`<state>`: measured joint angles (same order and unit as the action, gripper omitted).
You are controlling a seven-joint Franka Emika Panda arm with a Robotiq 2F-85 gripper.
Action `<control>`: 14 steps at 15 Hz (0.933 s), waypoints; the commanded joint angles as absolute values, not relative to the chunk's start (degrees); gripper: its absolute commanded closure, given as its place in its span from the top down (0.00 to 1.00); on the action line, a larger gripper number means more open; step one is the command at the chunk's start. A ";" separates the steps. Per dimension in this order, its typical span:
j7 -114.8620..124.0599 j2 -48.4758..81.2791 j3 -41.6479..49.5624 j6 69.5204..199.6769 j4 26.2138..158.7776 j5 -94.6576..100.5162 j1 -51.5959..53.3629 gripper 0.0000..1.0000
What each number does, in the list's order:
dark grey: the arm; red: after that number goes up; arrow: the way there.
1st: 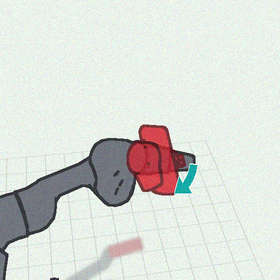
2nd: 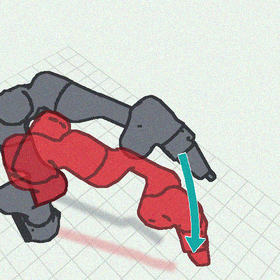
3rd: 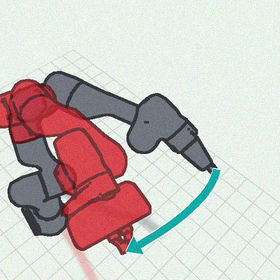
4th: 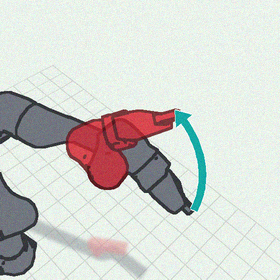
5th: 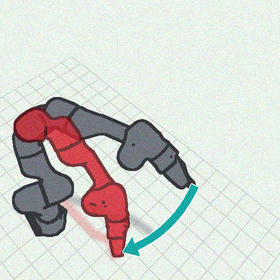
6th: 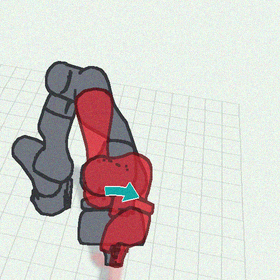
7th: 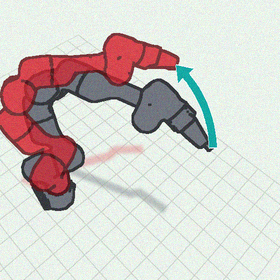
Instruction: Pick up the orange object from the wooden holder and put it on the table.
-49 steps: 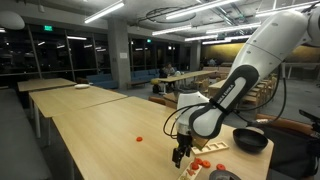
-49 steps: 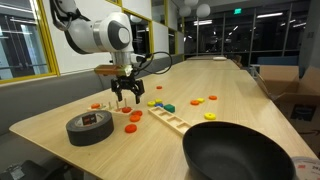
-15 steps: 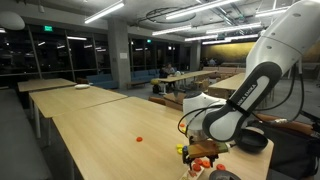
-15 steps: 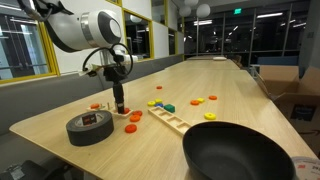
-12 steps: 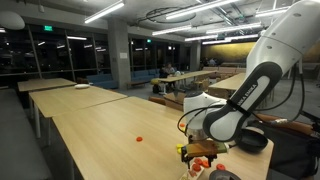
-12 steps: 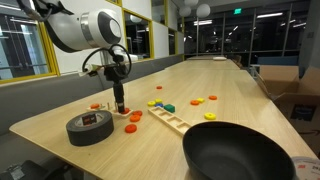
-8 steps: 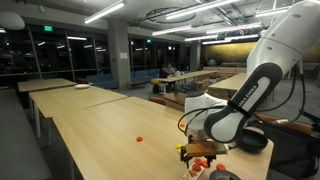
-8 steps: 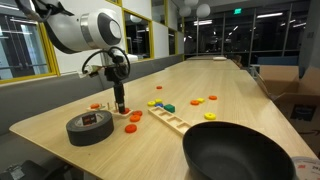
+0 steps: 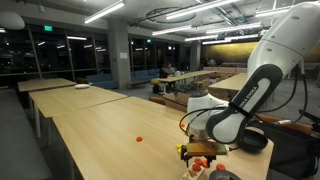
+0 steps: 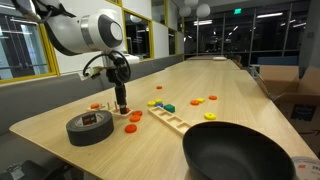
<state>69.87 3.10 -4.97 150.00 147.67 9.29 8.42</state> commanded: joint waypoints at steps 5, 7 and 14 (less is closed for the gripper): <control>68.63 2.24 -4.98 151.15 148.14 5.82 7.66 1.00; 68.51 2.29 -4.96 151.21 148.14 5.47 7.59 1.00; 68.81 2.47 -4.78 151.44 148.01 6.11 7.45 0.44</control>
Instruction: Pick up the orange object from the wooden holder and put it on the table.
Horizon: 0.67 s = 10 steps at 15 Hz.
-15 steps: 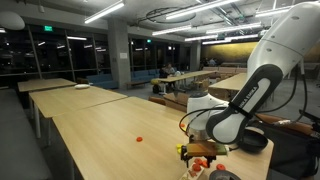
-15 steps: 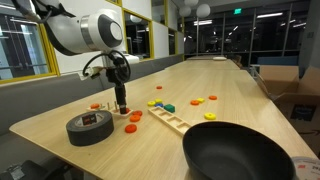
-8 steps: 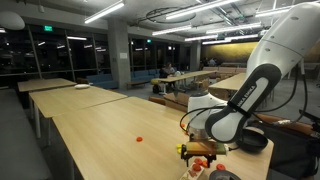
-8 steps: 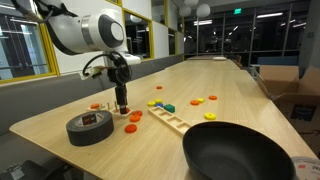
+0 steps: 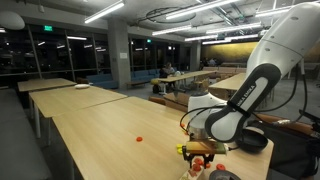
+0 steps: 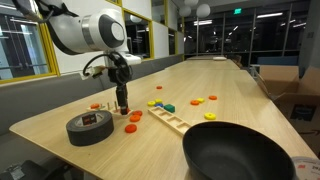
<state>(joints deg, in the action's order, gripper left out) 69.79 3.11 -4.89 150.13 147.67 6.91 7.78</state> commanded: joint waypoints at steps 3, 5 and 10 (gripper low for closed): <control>68.82 2.48 -4.75 151.46 147.97 6.22 7.41 0.20; 68.02 2.20 -4.88 151.39 147.83 5.70 7.42 0.17; 65.31 1.36 -5.14 150.16 146.52 5.66 7.56 0.17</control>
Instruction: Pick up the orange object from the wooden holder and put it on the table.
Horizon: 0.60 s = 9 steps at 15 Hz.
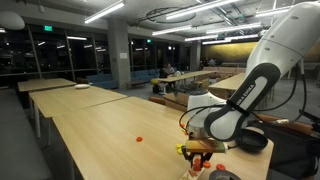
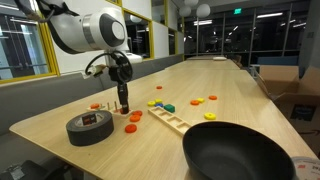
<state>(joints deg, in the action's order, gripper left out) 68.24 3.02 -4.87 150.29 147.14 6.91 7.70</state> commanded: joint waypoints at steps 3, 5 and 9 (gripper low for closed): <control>62.91 0.71 -5.17 149.90 145.52 5.28 7.43 0.17; 61.26 0.13 -5.27 149.29 144.51 5.33 7.46 0.17; 59.09 -1.23 -5.40 147.77 142.42 6.20 7.41 0.17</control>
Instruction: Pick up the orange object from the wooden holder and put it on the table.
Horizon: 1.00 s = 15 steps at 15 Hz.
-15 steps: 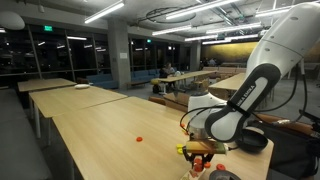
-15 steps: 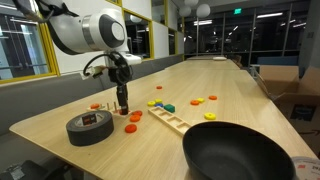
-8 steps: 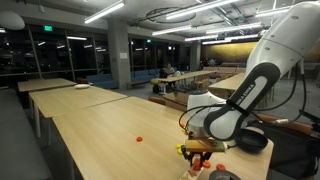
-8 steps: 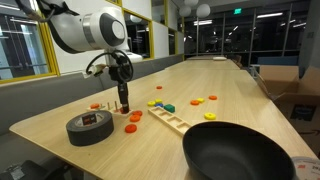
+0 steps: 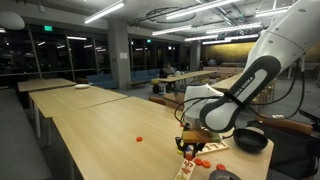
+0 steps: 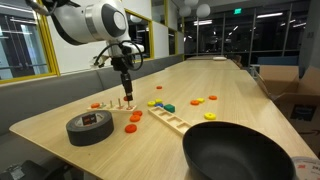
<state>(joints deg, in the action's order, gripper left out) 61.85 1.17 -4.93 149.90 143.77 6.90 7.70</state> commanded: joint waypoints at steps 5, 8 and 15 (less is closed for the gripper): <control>55.72 -1.71 -6.17 144.84 138.17 6.87 7.58 0.17; 53.93 -0.89 -6.47 143.39 136.41 6.85 7.51 0.17; 51.27 3.04 -6.33 137.27 135.73 7.70 7.62 0.17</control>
<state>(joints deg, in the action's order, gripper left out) 53.51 1.15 -6.07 139.76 137.26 7.83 7.73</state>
